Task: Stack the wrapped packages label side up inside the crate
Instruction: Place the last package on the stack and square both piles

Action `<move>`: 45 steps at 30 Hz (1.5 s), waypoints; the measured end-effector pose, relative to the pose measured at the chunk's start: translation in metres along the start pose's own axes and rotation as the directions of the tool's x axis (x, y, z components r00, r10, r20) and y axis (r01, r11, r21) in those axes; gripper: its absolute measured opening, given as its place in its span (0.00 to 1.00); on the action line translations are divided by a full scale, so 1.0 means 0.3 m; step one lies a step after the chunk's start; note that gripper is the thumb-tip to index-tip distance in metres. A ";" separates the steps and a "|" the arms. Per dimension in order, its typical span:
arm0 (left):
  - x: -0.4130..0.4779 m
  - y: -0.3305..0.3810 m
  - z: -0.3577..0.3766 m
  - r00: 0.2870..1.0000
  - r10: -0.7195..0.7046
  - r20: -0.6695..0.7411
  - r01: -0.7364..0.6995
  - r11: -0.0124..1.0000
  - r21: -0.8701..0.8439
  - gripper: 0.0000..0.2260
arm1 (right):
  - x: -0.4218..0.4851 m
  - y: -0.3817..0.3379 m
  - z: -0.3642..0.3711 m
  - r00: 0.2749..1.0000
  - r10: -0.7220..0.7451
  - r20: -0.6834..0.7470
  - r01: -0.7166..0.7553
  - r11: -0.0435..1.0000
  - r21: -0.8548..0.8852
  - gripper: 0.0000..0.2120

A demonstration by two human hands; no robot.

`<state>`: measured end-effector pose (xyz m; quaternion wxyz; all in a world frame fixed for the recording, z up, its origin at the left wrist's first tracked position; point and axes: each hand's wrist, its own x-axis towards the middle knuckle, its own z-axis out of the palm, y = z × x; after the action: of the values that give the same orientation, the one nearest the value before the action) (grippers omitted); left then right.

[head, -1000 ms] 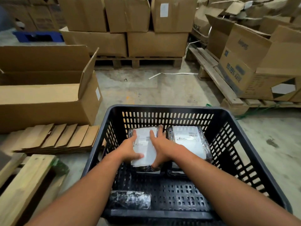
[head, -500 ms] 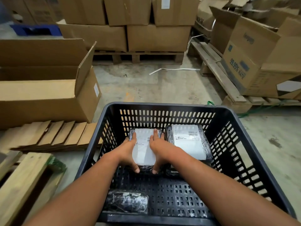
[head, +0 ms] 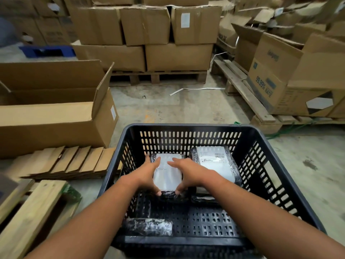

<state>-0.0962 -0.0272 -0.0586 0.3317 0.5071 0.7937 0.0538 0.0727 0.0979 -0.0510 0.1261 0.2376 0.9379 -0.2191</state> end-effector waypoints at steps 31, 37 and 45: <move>-0.285 0.009 -0.002 0.967 0.124 0.223 -0.208 0.891 0.404 0.20 | -0.164 -0.041 0.142 0.971 -0.232 0.064 0.115 0.681 0.723 0.12; -0.286 0.052 -0.101 0.967 0.147 0.208 -0.199 0.945 0.260 0.30 | -0.182 -0.029 0.039 0.984 -0.174 0.040 0.058 0.523 0.851 0.25; -0.300 0.065 -0.364 0.958 0.217 0.189 -0.192 0.971 -0.142 0.20 | -0.239 -0.112 -0.107 0.890 -0.260 -0.375 0.430 0.749 0.503 0.48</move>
<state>-0.1206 -0.0661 0.0766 0.4340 0.5682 0.6941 0.0841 0.1131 0.0585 0.0132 -0.1289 0.1136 0.8633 -0.4745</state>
